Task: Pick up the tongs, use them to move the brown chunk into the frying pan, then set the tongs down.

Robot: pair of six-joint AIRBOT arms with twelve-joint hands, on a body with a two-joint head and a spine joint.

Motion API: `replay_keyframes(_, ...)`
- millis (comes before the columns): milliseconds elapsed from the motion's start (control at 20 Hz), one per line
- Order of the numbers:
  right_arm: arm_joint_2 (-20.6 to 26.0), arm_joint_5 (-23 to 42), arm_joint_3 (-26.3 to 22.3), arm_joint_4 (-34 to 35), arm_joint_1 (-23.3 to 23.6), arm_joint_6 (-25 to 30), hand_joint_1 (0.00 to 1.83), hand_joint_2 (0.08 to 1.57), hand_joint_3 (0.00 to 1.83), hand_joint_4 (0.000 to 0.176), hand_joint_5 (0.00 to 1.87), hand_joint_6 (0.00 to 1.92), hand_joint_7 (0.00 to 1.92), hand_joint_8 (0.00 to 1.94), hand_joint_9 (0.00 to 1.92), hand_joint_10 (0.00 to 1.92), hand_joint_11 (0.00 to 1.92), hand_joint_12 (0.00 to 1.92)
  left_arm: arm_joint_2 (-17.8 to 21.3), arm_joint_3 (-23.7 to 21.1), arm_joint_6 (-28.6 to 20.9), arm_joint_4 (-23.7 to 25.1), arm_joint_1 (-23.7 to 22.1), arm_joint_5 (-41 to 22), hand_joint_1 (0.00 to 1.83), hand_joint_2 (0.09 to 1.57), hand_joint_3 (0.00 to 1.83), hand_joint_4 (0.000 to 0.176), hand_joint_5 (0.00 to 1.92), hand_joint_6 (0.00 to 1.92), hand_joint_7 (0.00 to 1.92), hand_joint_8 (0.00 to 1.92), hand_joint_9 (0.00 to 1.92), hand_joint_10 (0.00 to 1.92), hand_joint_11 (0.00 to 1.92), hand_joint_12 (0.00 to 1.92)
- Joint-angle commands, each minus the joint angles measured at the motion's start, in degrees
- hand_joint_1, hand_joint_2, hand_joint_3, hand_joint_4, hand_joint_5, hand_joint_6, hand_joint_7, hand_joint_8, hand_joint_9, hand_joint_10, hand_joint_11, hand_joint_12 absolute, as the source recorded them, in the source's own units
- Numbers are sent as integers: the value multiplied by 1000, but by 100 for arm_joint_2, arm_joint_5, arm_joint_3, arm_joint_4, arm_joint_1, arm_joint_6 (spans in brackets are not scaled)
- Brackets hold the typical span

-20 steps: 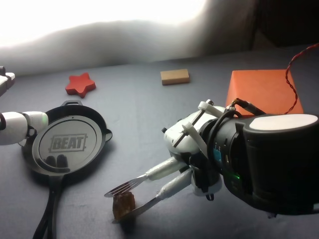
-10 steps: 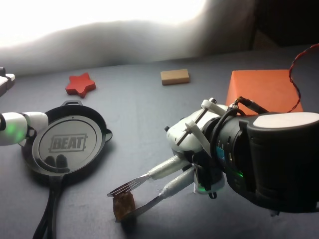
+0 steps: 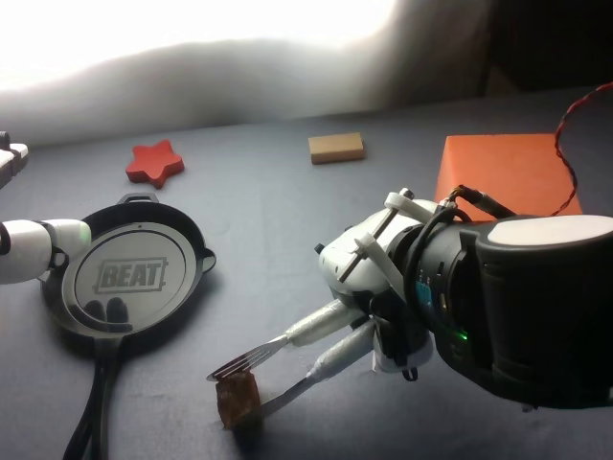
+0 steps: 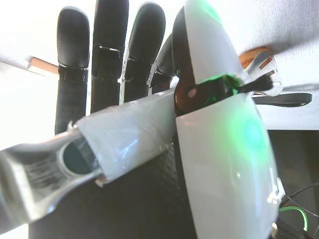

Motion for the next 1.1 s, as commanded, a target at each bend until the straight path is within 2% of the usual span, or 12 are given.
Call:
replay_keyframes(0,14,105,-2,-346,38,-82,1221,1129,1,0,879,1181,1055,874,1120,544,678,1397,24,5,1,309,-10,-441,0,1216,0,0,45,0,78,0,60,0,0,86)
replay_keyframes(150,-23,175,42,-345,74,-232,1221,1129,0,0,879,1181,1056,869,1108,567,687,1386,24,4,1,308,-5,-441,0,1218,0,0,40,9,71,10,51,9,25,13)
replay_keyframes(800,-39,220,134,-195,220,-376,1220,1127,1,0,884,1175,1058,867,1117,554,681,1398,26,-15,-18,305,-17,-441,0,1222,3,0,9,1,59,5,38,5,19,22)
replay_keyframes(1050,-38,218,133,-195,138,-385,1220,1125,0,0,898,1163,1057,857,1116,549,692,1380,26,-32,-22,302,-38,-441,0,1224,2,0,13,2,53,2,30,0,0,20)
